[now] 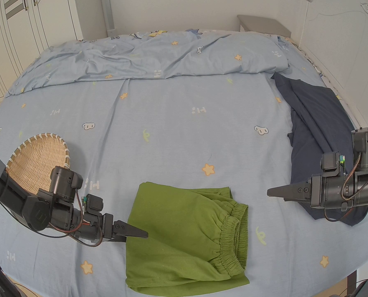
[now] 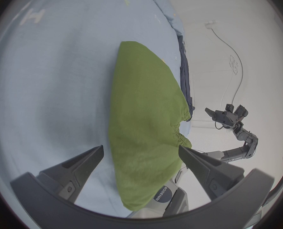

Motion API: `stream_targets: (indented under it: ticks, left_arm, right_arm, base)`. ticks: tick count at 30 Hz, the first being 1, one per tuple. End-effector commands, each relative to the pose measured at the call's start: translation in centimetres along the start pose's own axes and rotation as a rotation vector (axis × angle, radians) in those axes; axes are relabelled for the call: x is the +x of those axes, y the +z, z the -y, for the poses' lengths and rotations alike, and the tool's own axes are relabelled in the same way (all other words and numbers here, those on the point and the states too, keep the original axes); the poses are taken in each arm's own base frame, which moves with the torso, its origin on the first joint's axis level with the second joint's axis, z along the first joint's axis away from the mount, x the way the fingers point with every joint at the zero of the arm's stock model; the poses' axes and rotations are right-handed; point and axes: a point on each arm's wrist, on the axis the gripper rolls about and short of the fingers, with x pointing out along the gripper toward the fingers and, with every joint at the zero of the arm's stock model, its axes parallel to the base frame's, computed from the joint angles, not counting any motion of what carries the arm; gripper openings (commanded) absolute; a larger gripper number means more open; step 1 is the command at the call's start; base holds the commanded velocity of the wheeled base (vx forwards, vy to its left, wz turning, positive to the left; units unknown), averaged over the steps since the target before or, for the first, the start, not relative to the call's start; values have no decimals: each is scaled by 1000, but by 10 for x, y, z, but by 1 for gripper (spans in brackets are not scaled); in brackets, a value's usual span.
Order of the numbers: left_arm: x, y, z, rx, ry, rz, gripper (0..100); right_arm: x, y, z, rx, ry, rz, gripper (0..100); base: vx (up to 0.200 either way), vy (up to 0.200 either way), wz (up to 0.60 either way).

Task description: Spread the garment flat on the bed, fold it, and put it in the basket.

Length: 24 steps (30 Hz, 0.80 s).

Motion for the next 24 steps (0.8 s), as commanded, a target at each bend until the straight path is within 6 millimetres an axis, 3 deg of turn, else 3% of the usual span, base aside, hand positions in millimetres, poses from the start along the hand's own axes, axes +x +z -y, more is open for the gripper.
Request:
stream_targets:
  ticks: [1,12,19,20,24]
  left_arm:
    - [33,-4,-7,9,-7,-76,100]
    - [63,-7,9,27,-48,-145,100]
    - [66,-6,15,-28,-73,-112,100]
    - [66,-6,14,-35,-74,-104,0]
    - [63,-2,17,-71,-79,-80,0]
  right_arm:
    - [-1,0,1,1,-3,6,100]
    - [-1,1,1,0,-1,8,100]
    - [0,1,2,3,-5,4,100]
    - [1,1,2,3,-5,4,100]
    - [1,1,3,4,-5,3,100]
  base:
    - [0,0,0]
    - [0,0,0]
    - [0,0,0]
    - [0,0,0]
    - [0,0,0]
